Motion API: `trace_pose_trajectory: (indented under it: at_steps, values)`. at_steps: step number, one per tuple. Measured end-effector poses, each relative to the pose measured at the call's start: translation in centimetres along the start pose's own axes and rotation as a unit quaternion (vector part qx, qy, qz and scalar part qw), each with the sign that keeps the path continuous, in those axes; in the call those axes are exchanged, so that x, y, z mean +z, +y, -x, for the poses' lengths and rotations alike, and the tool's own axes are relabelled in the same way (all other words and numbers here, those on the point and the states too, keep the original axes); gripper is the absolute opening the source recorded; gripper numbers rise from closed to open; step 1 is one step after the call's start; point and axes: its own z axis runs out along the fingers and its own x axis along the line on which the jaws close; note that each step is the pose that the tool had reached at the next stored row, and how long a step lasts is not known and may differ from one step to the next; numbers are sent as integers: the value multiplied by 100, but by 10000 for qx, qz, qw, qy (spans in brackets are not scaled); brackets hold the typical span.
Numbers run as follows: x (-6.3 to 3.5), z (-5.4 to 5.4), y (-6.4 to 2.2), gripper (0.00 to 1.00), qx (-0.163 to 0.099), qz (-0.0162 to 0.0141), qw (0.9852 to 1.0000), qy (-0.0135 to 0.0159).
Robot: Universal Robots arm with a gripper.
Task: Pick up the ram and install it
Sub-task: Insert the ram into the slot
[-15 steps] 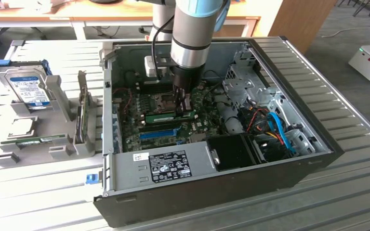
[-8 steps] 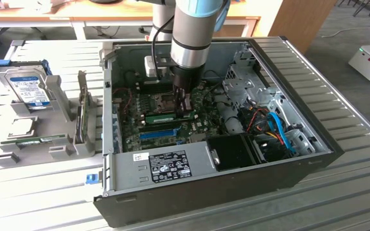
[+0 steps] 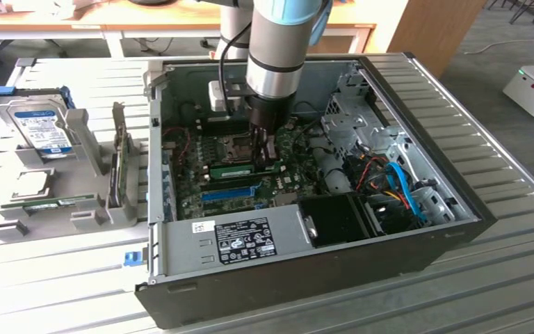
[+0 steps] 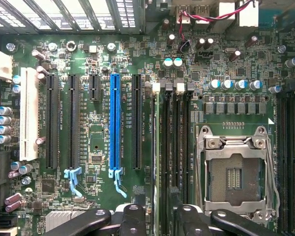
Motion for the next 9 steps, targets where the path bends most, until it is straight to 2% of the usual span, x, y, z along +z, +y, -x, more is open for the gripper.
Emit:
trace_pose_trajectory:
  at_steps: [3,9]
  values:
    - [-19,0,0,31,0,0,10000,0]
    - [-119,0,4,31,0,0,10000,0]
